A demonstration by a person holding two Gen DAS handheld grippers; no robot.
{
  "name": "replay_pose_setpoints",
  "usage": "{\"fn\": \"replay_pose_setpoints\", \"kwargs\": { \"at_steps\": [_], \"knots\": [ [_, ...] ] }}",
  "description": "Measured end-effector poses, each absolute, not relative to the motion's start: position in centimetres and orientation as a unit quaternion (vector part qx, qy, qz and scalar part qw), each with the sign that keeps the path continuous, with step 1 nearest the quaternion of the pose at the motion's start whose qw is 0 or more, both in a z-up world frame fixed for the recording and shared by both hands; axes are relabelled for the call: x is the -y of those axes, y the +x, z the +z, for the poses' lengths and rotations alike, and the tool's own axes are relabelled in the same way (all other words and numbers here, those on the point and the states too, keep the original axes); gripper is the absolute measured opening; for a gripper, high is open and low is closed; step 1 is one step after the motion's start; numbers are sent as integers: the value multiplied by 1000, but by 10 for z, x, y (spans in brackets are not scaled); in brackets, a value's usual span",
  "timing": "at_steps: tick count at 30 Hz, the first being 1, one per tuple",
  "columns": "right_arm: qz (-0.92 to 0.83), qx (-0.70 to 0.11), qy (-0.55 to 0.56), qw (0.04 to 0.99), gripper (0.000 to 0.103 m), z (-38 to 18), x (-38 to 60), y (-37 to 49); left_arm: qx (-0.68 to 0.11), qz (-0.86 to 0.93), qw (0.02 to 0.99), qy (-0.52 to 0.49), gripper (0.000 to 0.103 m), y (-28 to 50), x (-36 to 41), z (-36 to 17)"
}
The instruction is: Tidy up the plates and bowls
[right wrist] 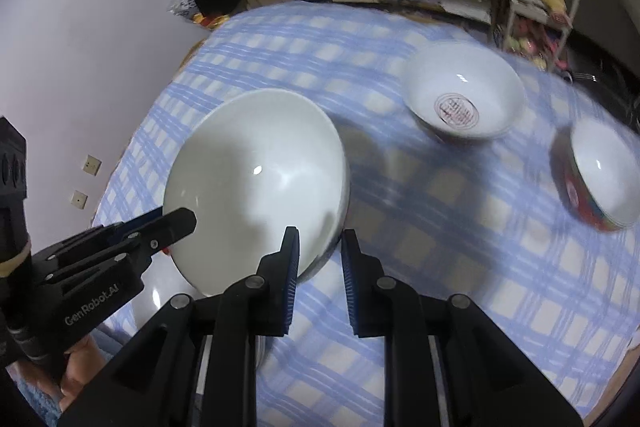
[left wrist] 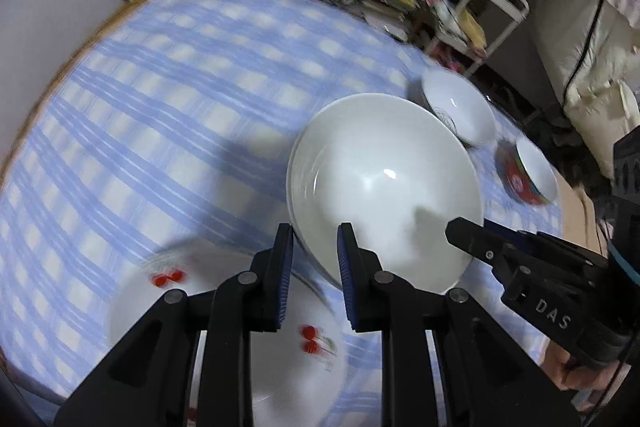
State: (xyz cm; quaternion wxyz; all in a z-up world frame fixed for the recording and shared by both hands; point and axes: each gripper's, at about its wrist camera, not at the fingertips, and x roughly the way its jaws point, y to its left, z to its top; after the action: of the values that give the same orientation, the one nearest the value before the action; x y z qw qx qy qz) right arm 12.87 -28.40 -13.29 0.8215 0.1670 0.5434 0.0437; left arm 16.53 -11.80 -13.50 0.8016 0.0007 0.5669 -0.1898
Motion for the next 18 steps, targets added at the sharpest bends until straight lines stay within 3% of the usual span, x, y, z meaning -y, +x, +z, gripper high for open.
{"fn": "replay_pose_setpoints", "kwargs": {
  "at_steps": [18],
  "knots": [
    [22,-565,146,812,19,-161,298,102,-582,-178,791,56,22,148,147,-155]
  ]
}}
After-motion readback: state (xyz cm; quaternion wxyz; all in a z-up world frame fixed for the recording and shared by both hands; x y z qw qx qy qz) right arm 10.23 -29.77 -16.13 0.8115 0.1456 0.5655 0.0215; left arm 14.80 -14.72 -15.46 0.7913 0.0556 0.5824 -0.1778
